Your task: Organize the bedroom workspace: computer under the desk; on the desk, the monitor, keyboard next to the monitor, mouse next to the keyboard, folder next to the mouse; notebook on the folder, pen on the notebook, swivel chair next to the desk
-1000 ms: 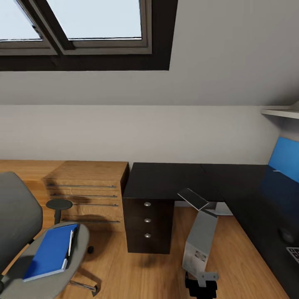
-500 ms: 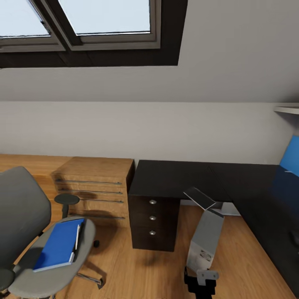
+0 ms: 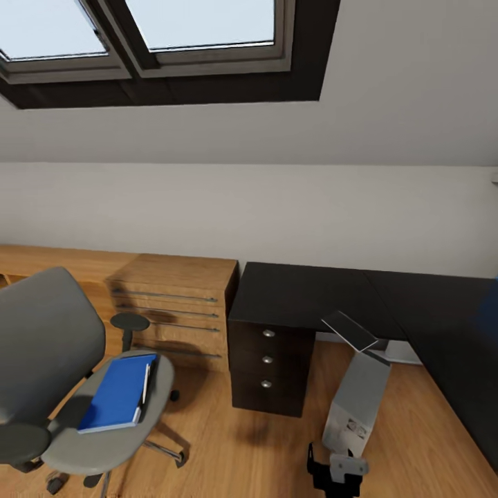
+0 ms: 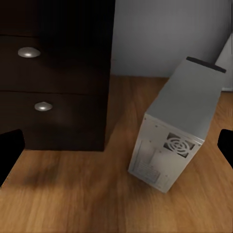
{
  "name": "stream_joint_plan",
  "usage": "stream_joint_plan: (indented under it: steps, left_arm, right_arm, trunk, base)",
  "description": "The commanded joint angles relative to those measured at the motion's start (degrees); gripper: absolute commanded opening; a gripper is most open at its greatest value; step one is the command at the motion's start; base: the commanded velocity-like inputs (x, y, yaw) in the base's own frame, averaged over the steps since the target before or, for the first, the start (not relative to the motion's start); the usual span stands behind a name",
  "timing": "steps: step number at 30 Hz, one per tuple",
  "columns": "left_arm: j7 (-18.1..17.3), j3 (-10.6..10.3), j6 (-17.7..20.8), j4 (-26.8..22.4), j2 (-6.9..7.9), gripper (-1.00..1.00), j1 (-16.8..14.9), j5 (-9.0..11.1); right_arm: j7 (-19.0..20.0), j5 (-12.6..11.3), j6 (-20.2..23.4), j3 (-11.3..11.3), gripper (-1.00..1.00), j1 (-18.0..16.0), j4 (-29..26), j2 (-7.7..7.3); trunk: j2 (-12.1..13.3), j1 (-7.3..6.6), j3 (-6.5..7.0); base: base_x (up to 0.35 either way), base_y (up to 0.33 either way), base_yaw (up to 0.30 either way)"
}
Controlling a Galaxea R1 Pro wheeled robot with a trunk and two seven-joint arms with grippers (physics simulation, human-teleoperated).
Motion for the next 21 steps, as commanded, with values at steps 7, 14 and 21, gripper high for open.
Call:
stream_joint_plan:
  steps: [7,14,21]
  left_arm:
    - [0.6,-0.5,-4.5,1.6,-0.03,1.0,-0.1,0.2]
    - [0.7,-0.3,-5.0,1.8,0.04,1.0,-0.1,0.3]
    - [0.7,-0.1,-5.1,1.8,0.05,1.0,-0.1,0.3]
  right_arm:
    - [-1.8,0.5,-1.2,0.1,1.0,0.4,0.0,0.26]
    - [-1.9,0.5,-1.2,0.1,1.0,0.4,0.0,0.23]
    - [-1.9,0.5,-1.2,0.1,1.0,0.4,0.0,0.26]
  trunk:
    - [0.0,0.0,-0.62]
    - [0.0,0.0,-1.16]
    - [0.0,0.0,-1.65]
  base:
    - [-0.078,0.036,0.163]
    - [-0.188,0.133,0.164]
    - [-0.022,0.013,0.191]
